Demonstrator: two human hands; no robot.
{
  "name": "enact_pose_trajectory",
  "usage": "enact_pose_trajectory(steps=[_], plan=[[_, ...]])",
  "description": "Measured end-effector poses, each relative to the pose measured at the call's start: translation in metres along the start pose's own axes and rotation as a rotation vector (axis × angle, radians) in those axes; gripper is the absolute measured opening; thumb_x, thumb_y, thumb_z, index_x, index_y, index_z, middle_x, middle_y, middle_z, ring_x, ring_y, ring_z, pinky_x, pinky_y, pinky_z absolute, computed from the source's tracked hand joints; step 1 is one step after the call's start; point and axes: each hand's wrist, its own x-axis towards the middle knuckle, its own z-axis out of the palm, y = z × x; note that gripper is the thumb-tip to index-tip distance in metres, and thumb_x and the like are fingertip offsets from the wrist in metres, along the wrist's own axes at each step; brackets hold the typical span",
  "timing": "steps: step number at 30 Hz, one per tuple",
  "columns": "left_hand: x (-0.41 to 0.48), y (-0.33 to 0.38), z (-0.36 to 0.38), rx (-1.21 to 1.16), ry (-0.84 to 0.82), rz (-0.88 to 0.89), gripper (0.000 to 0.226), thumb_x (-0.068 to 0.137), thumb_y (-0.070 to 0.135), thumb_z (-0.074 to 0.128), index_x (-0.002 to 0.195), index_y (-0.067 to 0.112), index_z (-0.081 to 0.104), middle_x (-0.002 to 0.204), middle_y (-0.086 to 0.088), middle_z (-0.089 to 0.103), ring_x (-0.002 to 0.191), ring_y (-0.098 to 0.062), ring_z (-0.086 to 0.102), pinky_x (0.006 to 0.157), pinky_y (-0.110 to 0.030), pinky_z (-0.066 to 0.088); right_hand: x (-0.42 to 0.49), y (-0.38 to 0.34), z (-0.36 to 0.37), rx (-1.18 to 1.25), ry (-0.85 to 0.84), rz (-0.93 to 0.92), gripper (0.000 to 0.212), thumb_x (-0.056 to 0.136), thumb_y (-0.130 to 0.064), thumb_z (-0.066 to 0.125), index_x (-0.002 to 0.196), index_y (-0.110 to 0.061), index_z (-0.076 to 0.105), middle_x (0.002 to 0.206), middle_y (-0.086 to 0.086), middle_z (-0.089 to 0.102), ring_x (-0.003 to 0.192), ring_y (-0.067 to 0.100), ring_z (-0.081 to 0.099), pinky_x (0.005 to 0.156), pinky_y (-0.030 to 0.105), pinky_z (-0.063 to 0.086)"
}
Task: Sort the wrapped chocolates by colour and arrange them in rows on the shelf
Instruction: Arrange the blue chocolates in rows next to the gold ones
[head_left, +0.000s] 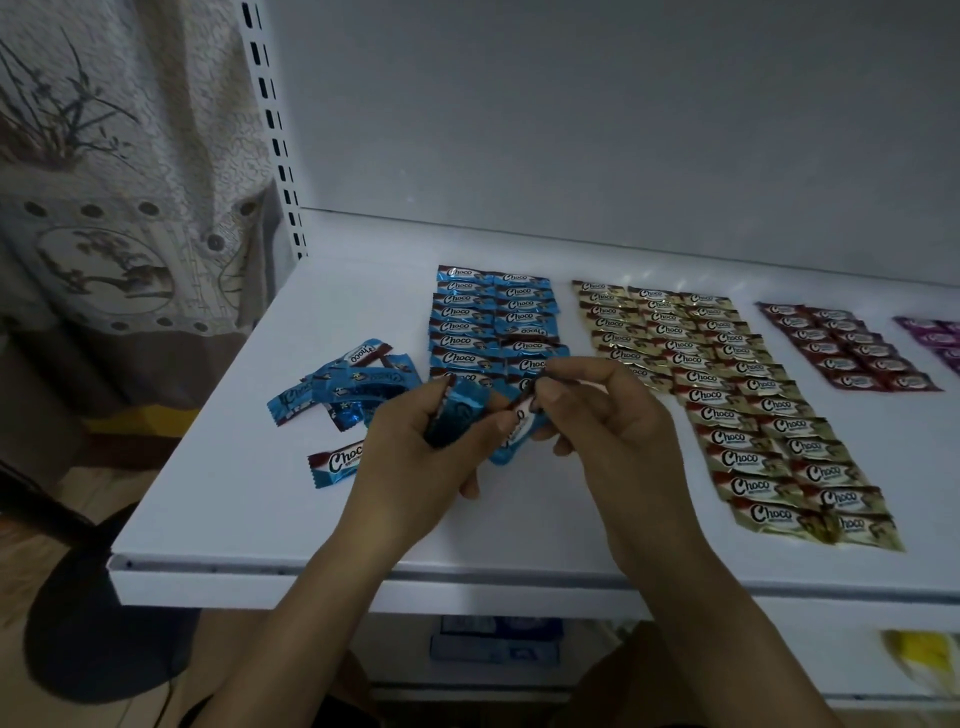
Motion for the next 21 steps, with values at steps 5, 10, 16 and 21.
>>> enact_pose_trajectory(steps=[5,10,16,21], plan=[[0.0,0.002,-0.005,-0.118,0.139,-0.041,0.021,0.074,0.036,0.062,0.088,0.021,0.067,0.069,0.005,0.068,0.045,-0.007,0.05,0.043,-0.022,0.043,0.0,0.0,0.013,0.046,-0.006,0.051,0.011,0.081,-0.007,0.069,0.088,-0.013,0.062,0.074,-0.003,0.073,0.066,0.006,0.067,0.054,0.014,0.048],[0.0,-0.007,-0.028,-0.014,0.246,-0.009,0.015,0.098,0.018,0.05,0.097,0.028,0.061,0.075,0.012,0.066,0.062,-0.004,0.058,0.056,-0.017,0.046,0.001,0.015,0.007,-0.309,-0.109,-0.005,0.016,0.083,-0.009,0.07,0.085,-0.023,0.064,0.08,-0.011,0.07,0.07,0.006,0.067,0.058,0.014,0.05],[-0.007,-0.017,-0.037,0.078,0.219,0.032,0.033,0.099,0.002,0.044,0.109,0.026,0.062,0.082,0.006,0.067,0.07,-0.007,0.06,0.061,-0.017,0.049,0.0,0.035,0.012,-0.982,-0.073,-0.248,0.013,0.087,-0.034,0.065,0.099,-0.029,0.063,0.087,-0.018,0.054,0.073,-0.002,0.049,0.065,0.009,0.041],[-0.008,-0.016,-0.037,0.073,0.186,0.041,0.031,0.098,0.0,0.047,0.106,0.026,0.062,0.093,0.004,0.069,0.084,-0.005,0.065,0.064,-0.014,0.05,-0.009,0.04,0.016,-1.069,-0.114,-0.501,0.03,0.083,-0.043,0.054,0.096,-0.022,0.07,0.096,-0.005,0.061,0.09,0.012,0.055,0.075,0.025,0.044]])
